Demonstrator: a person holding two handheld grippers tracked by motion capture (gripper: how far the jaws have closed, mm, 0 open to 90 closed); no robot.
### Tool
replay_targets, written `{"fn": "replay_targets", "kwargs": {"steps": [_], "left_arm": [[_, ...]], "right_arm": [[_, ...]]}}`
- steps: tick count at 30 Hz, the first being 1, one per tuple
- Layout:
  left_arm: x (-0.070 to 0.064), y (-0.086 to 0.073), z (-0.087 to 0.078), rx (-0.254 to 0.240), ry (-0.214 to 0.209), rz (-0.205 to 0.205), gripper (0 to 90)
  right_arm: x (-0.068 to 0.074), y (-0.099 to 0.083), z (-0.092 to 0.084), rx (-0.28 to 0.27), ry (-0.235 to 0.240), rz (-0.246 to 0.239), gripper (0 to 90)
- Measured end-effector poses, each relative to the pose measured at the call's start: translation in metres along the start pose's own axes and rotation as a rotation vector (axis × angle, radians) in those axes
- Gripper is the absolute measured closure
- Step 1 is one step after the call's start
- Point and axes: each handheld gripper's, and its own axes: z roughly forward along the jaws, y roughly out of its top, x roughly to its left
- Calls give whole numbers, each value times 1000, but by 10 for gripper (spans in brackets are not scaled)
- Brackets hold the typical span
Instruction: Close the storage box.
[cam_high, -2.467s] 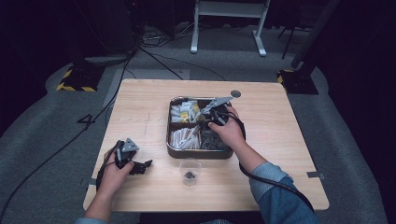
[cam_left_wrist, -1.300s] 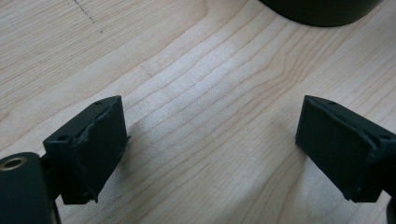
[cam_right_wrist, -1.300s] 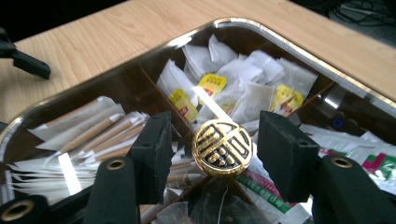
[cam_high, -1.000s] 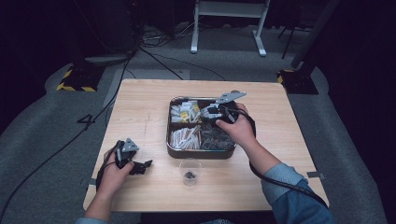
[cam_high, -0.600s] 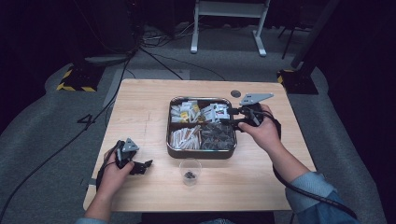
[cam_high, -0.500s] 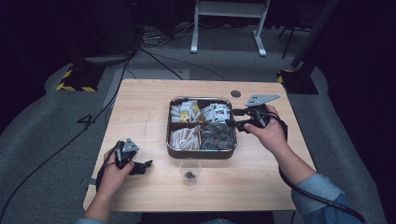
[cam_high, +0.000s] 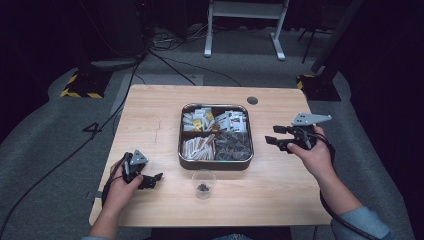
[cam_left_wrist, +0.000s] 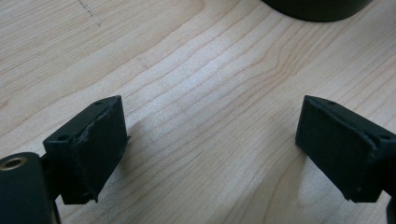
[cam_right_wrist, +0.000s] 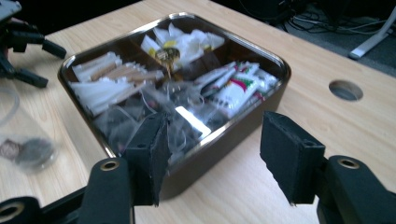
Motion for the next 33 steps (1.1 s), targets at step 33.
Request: {"fn": "replay_targets", "kwargs": {"steps": [33], "left_arm": [[0,2,2,7,-8,3,77]], "right_arm": [[-40,-134,-13,130,-148,115,422]]}}
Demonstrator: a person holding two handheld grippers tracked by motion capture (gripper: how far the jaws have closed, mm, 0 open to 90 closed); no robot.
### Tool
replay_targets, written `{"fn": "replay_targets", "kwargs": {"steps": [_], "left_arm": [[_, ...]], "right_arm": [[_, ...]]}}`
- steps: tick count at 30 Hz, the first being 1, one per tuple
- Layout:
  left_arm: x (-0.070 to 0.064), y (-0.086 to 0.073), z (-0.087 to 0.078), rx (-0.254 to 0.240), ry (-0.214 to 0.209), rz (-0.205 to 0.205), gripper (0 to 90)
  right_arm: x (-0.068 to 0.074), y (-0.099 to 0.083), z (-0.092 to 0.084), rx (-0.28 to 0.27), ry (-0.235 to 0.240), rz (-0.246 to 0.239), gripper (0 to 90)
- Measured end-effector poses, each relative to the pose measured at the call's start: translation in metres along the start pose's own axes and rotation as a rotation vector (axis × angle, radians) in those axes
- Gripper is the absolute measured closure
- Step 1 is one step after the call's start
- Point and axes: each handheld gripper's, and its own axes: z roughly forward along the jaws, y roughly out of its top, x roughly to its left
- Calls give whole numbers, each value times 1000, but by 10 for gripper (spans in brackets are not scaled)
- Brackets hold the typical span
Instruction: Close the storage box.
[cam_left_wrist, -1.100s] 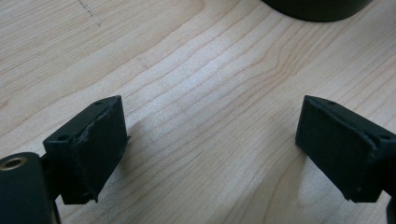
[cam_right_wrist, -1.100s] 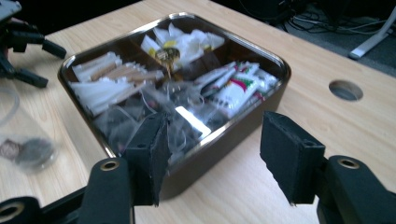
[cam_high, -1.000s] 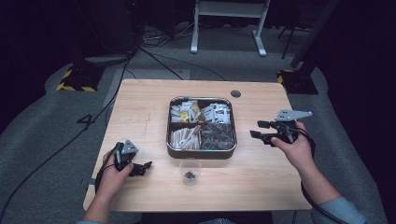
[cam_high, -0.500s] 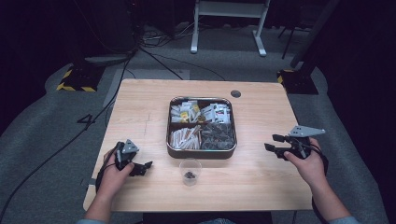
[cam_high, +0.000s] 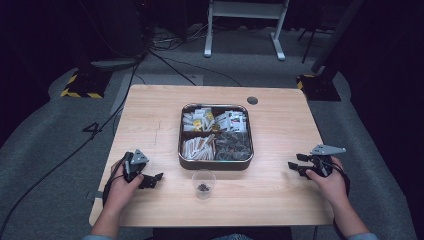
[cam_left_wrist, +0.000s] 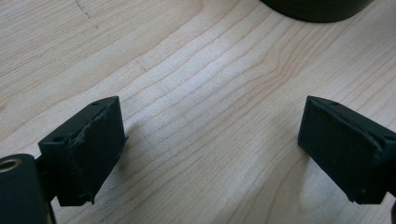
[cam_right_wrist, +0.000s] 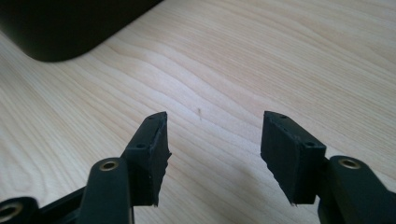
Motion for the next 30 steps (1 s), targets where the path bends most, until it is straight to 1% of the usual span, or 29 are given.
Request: {"fn": "replay_targets", "kwargs": {"steps": [3,8,13,15,16,18,19,20,23,30], "left_arm": [[0,0,0,-1,-2,-1,77],[0,0,0,0,-4,1,77],[0,0,0,0,-5,2,76],[0,0,0,0,-7,2,76],[0,0,0,0,-6,3,76],[0,0,0,0,-6,2,76],[0,0,0,0,-7,2,76],[0,0,0,0,-6,2,76],[0,0,0,1,-6,2,76],[0,0,0,1,-8,4,76]], "right_arm": [[1,-2,4,-4,3,-6,402],[2,-6,9,8,-14,-35,370],[4,-8,12,8,-15,-40,328],[4,-9,14,16,-19,-38,285],[4,-9,15,22,-23,-37,246],[4,-10,16,17,-9,-23,181],[4,-10,17,22,-3,-31,154],[6,-10,18,32,5,-55,127],[8,-8,21,44,-8,-53,78],[8,-7,22,49,-1,-52,62]]}}
